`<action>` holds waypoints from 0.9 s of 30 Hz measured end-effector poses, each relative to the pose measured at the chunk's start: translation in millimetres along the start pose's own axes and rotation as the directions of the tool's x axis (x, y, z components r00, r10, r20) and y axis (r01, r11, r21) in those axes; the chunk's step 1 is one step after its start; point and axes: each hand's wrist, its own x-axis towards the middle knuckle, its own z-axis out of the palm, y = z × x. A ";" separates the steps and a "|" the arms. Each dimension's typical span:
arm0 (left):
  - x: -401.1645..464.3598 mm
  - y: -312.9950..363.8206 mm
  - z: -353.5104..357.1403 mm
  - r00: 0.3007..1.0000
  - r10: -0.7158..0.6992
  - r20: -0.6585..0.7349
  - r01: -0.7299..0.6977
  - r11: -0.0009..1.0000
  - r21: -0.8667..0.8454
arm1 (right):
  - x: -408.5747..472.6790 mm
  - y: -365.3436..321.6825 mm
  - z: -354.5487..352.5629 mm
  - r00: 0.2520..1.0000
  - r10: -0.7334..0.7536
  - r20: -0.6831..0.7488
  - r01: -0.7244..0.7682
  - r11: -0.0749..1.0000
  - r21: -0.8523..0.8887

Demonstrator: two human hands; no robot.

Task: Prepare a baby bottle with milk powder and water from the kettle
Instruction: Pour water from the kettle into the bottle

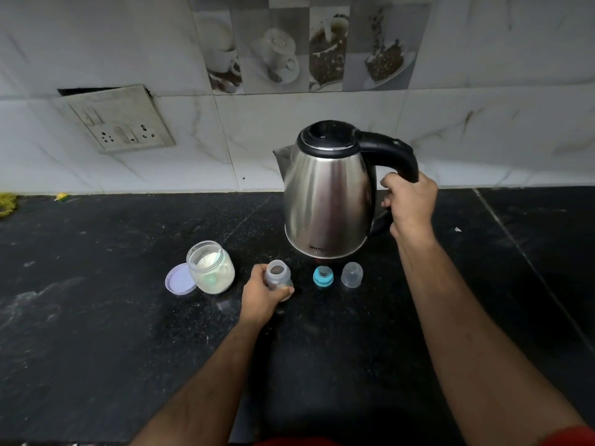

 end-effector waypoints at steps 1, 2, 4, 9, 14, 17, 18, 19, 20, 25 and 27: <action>-1.0 -0.3 0.7 1.000 0.003 -0.008 -0.003 1.000 0.001 | -9.6 0.0 -7.2 1.000 0.004 0.001 -0.004 1.000 -0.003; -2.5 -1.5 1.1 1.000 0.009 -0.020 -0.009 1.000 -0.001 | -19.4 1.1 -14.5 1.000 0.012 -0.005 -0.012 1.000 -0.007; -6.9 -6.0 0.9 0.999 0.016 -0.038 -0.017 0.999 -0.031 | -38.2 6.6 -28.3 0.999 0.024 -0.041 -0.024 1.000 -0.017; -21.3 -21.6 -7.4 0.998 0.065 -0.023 -0.066 0.996 -0.053 | -82.8 30.3 -55.9 0.993 0.024 -0.117 -0.033 0.997 -0.075; -31.4 -33.4 -27.2 0.995 0.104 0.008 -0.103 0.992 -0.077 | -122.0 48.9 -64.8 0.986 0.042 -0.163 -0.075 0.976 -0.204; -37.4 -38.0 -40.1 0.992 0.115 0.049 -0.112 0.991 -0.069 | -141.4 52.9 -65.7 0.981 0.063 -0.182 -0.109 0.961 -0.256; -39.0 -39.0 -43.1 0.991 0.118 0.061 -0.114 0.991 -0.066 | -147.1 53.5 -65.3 0.981 0.062 -0.183 -0.111 0.956 -0.273; -40.5 -39.9 -45.5 0.990 0.121 0.073 -0.116 0.991 -0.069 | -152.4 53.8 -64.6 0.982 0.055 -0.181 -0.108 0.950 -0.294; -42.1 -41.1 -47.4 0.989 0.124 0.085 -0.117 0.990 -0.078 | -157.4 53.7 -63.5 0.983 0.047 -0.177 -0.102 0.944 -0.314; -50.4 -46.1 -55.0 0.986 0.128 0.104 -0.121 0.990 -0.073 | -174.2 48.4 -58.1 0.987 -0.008 -0.161 -0.057 0.919 -0.390; -54.5 -47.4 -57.5 0.985 0.128 0.119 -0.120 0.990 -0.070 | -175.6 43.2 -55.9 0.990 -0.028 -0.139 -0.034 0.905 -0.424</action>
